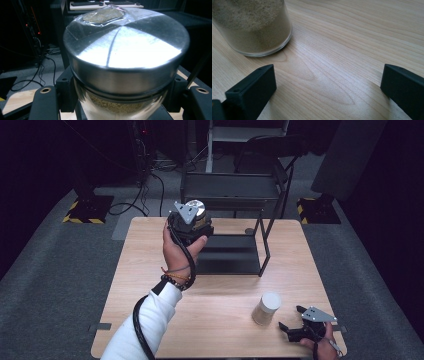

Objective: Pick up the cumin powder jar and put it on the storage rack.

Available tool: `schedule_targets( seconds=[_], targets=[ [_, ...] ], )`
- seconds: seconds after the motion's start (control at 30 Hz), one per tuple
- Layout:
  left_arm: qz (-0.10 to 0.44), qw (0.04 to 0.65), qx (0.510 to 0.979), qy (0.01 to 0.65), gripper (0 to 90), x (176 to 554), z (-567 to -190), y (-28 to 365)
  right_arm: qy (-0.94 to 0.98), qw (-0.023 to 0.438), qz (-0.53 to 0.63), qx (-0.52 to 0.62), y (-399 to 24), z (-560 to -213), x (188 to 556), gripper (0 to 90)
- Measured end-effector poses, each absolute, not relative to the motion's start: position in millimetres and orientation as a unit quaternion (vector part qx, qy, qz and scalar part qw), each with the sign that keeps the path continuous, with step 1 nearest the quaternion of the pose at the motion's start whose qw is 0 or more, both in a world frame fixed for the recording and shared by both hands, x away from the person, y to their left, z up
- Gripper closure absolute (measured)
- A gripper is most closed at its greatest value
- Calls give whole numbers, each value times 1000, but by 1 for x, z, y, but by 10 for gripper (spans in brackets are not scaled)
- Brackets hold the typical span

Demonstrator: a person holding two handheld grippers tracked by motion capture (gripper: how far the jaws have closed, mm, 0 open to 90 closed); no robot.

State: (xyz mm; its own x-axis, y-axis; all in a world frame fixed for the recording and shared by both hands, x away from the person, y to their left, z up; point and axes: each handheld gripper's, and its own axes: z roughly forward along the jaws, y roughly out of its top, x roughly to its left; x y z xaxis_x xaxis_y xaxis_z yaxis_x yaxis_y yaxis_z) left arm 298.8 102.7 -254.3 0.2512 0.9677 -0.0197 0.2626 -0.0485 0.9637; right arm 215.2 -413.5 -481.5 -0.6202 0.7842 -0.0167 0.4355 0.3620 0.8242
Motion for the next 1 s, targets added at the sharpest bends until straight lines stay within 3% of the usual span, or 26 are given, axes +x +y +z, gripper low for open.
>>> schedule_targets(
  seconds=[1.0],
  targets=[
    [376,476,630,484,306,351,-184,87,797,211,415,385,-413,-481,215,0]
  ],
)
